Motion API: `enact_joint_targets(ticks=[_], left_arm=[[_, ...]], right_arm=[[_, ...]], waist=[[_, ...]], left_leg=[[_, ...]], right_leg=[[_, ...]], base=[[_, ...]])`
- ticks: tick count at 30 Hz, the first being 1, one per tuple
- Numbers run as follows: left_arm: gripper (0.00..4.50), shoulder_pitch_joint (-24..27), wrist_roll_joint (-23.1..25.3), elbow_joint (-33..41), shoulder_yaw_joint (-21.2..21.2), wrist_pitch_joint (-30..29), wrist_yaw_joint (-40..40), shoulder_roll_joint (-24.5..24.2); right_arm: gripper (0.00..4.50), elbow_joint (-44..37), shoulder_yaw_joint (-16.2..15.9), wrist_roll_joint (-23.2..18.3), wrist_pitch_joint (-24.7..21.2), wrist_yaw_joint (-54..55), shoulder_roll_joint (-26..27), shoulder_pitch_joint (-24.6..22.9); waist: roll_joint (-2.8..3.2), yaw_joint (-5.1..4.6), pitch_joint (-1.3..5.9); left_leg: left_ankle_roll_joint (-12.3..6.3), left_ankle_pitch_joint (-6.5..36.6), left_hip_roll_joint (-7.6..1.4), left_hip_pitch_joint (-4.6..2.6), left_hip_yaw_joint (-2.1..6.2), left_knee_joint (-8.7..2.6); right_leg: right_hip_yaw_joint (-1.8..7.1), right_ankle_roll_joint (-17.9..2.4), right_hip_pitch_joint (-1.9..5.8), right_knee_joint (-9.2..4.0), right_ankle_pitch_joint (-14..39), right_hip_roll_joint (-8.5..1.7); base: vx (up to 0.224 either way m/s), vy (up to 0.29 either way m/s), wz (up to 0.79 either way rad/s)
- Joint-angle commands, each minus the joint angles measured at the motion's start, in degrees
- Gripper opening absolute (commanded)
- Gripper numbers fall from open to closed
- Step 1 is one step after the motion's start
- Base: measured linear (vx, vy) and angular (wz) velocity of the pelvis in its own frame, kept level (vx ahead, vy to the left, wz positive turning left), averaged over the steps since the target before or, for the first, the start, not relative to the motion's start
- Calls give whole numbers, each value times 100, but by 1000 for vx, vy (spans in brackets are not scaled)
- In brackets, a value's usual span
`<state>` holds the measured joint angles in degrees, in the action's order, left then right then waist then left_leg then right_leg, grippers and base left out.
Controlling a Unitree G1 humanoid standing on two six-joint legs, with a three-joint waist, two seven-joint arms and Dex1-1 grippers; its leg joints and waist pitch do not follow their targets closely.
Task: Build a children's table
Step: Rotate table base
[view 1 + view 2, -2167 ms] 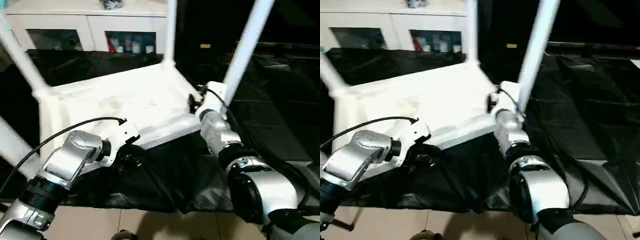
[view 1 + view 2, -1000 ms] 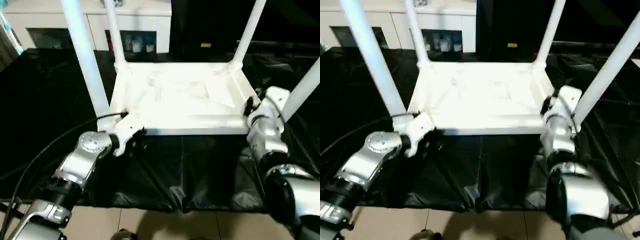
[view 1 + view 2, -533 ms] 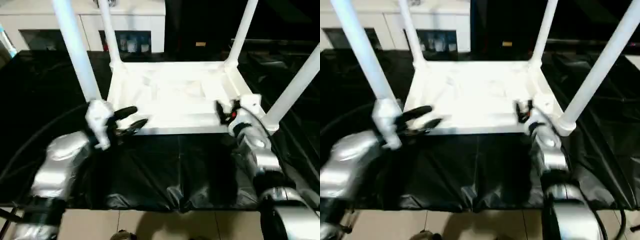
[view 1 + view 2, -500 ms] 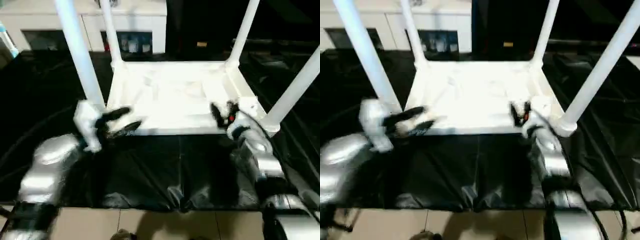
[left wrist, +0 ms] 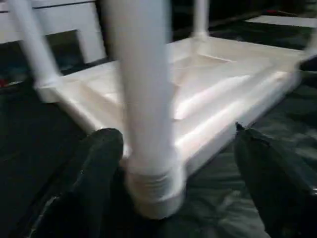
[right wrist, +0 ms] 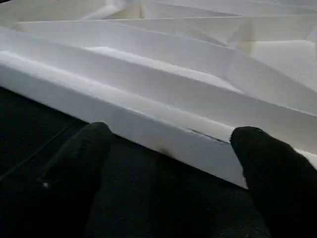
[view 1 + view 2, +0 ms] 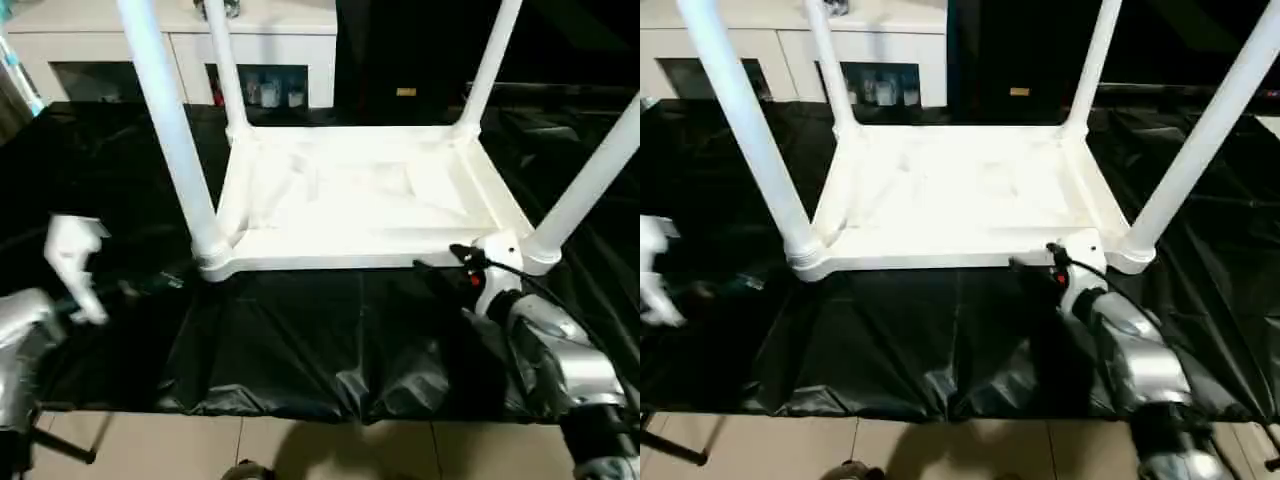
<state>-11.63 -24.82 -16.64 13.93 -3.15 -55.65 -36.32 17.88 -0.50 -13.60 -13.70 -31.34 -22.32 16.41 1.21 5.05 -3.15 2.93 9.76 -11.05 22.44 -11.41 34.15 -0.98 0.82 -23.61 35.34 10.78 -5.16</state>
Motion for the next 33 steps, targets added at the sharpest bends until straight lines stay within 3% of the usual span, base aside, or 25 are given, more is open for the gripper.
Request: enact_joint_targets(ticks=[1,4,8,13,18,21,24,25,33], left_arm=[[437,-297,88,-220,-39,124,97,192],[445,-505,131,-360,-160,222,108,358],[445,-1296,408,-1186,-422,428,372,744],[445,-1832,724,-1996,-691,548,263,914],[445,-2150,600,-2418,-721,272,-55,997],[445,-2243,267,-2371,-725,33,-709,1015],[445,-1970,-216,-1558,-1096,-941,-1889,781],[445,-1953,-225,-1519,-1125,-980,-1950,764],[445,-1450,-569,-375,-1647,-1966,-2641,528]], right_arm=[[449,-292,-58,75,-297,-20,-95,-43],[450,-412,-51,69,-577,50,-111,-68],[450,-551,-137,142,-1156,213,-140,-47],[450,-123,-261,522,-908,397,-72,128],[450,331,-271,655,-779,605,50,380],[450,640,-273,665,-649,674,147,555],[450,1235,-305,769,-288,726,297,855],[450,1271,-302,776,-270,729,310,874],[450,1981,-402,921,206,704,651,1332]], waist=[[35,-9,360],[46,22,367],[33,13,389],[8,-15,407],[13,-16,423],[18,5,404],[30,32,414],[36,14,400],[39,-33,394]], left_leg=[[265,2084,-138,-214,80,-480],[261,1937,-142,-188,93,-487],[276,1766,-118,-186,86,-460],[277,1485,-103,-132,103,-441],[184,1306,-107,-161,75,-402],[182,1382,-115,-167,57,-409],[235,1471,-145,-197,50,-413],[229,1475,-148,-168,60,-435],[240,1529,-147,-171,51,-434]], right_leg=[[116,-907,131,-462,1558,-144],[119,-912,166,-438,1473,-174],[119,-885,190,-434,1321,-174],[105,-921,242,-402,1025,-193],[102,-1180,242,-367,640,-185],[96,-1310,237,-373,753,-189],[90,-1406,219,-343,799,-203],[90,-1420,235,-347,849,-205],[102,-1407,247,-336,879,-198]], base=[[0,0,0],[0,0,0],[0,0,0],[0,0,0],[0,0,0],[0,0,0],[0,0,0],[0,0,0],[0,0,0]])
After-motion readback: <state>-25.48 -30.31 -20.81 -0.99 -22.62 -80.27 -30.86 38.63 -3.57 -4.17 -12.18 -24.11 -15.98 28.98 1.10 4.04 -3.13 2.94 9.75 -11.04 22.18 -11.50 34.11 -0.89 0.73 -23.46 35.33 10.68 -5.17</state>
